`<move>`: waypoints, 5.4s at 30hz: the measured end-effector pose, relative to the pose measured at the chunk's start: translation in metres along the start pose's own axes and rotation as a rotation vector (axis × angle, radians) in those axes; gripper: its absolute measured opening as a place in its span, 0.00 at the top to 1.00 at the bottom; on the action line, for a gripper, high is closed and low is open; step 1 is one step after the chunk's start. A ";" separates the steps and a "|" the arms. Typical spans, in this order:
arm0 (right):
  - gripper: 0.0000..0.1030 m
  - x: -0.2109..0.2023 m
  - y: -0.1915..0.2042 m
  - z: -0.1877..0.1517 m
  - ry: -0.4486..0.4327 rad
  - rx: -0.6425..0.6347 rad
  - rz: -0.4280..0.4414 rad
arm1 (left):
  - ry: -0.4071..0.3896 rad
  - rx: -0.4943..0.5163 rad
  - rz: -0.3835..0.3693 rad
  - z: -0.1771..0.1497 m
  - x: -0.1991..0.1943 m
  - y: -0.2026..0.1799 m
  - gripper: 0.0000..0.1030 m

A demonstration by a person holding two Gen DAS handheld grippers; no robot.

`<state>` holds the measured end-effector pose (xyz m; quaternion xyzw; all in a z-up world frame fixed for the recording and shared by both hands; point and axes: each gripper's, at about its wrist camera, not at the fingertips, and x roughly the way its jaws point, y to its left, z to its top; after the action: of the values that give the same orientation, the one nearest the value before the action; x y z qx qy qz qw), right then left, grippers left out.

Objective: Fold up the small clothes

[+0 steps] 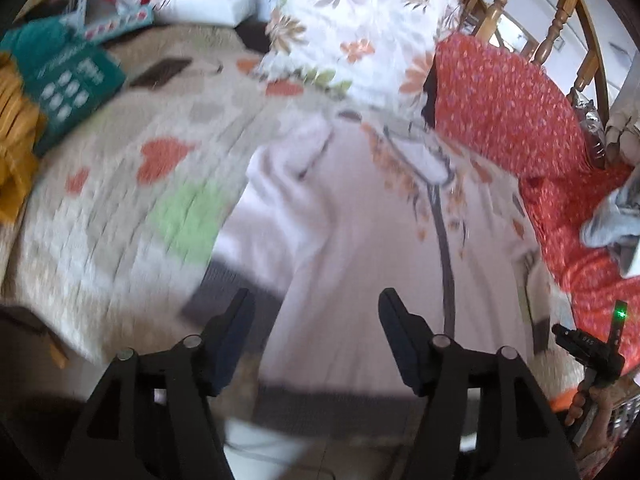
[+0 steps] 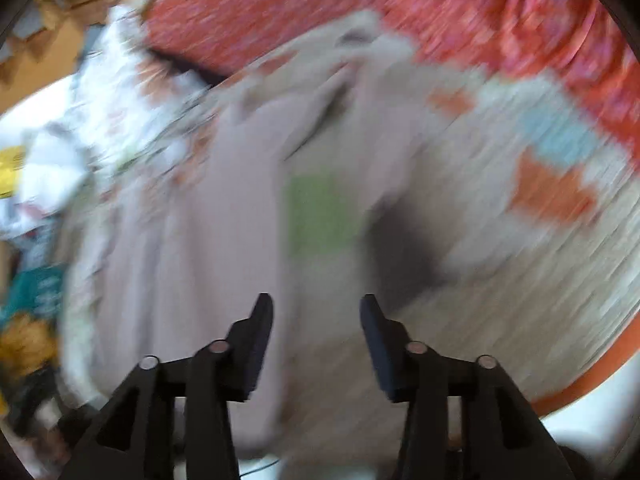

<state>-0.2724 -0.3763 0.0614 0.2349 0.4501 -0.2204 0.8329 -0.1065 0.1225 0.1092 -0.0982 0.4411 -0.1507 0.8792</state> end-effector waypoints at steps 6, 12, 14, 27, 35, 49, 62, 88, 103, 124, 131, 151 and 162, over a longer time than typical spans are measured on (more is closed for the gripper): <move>0.61 0.051 -0.002 0.024 0.148 -0.025 -0.010 | 0.026 -0.007 -0.017 0.035 0.053 -0.036 0.32; 0.92 0.022 -0.021 0.063 0.039 -0.091 -0.203 | 0.026 0.049 0.024 0.048 0.095 -0.052 0.32; 0.92 0.002 -0.036 0.089 -0.060 -0.105 -0.366 | 0.023 0.063 0.029 0.045 0.102 -0.049 0.32; 0.48 -0.010 -0.135 0.099 -0.133 0.460 0.004 | 0.134 -0.019 0.014 0.042 0.134 -0.032 0.31; 0.48 0.063 -0.163 0.087 -0.086 0.714 0.019 | 0.163 0.001 0.019 0.035 0.146 -0.036 0.27; 0.91 0.060 -0.171 0.120 -0.219 0.687 -0.026 | 0.170 -0.005 0.002 0.035 0.145 -0.042 0.23; 0.91 0.038 0.102 0.152 -0.263 -0.010 0.190 | -0.022 -0.240 -0.039 0.098 0.074 0.038 0.23; 0.62 0.095 0.330 0.069 0.019 -0.579 0.342 | 0.033 -0.325 -0.047 0.106 0.076 0.067 0.23; 0.87 0.146 0.403 0.015 0.059 -0.912 0.143 | 0.058 -0.355 -0.061 0.105 0.080 0.075 0.23; 0.60 0.121 0.334 0.092 0.096 -0.683 0.229 | 0.170 -0.193 -0.062 0.099 0.120 0.028 0.23; 0.60 0.104 0.233 0.116 0.052 -0.576 0.100 | 0.206 -0.169 -0.058 0.092 0.128 0.018 0.23; 0.60 0.181 0.297 0.135 0.099 -0.650 -0.017 | 0.221 -0.165 -0.045 0.093 0.139 0.017 0.23; 0.62 0.120 0.305 0.103 0.093 -0.658 0.226 | 0.240 -0.178 -0.055 0.091 0.142 0.021 0.23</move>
<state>0.0305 -0.2147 0.0676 0.0122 0.5057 0.0410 0.8616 0.0510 0.0955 0.0509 -0.1688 0.5520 -0.1456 0.8035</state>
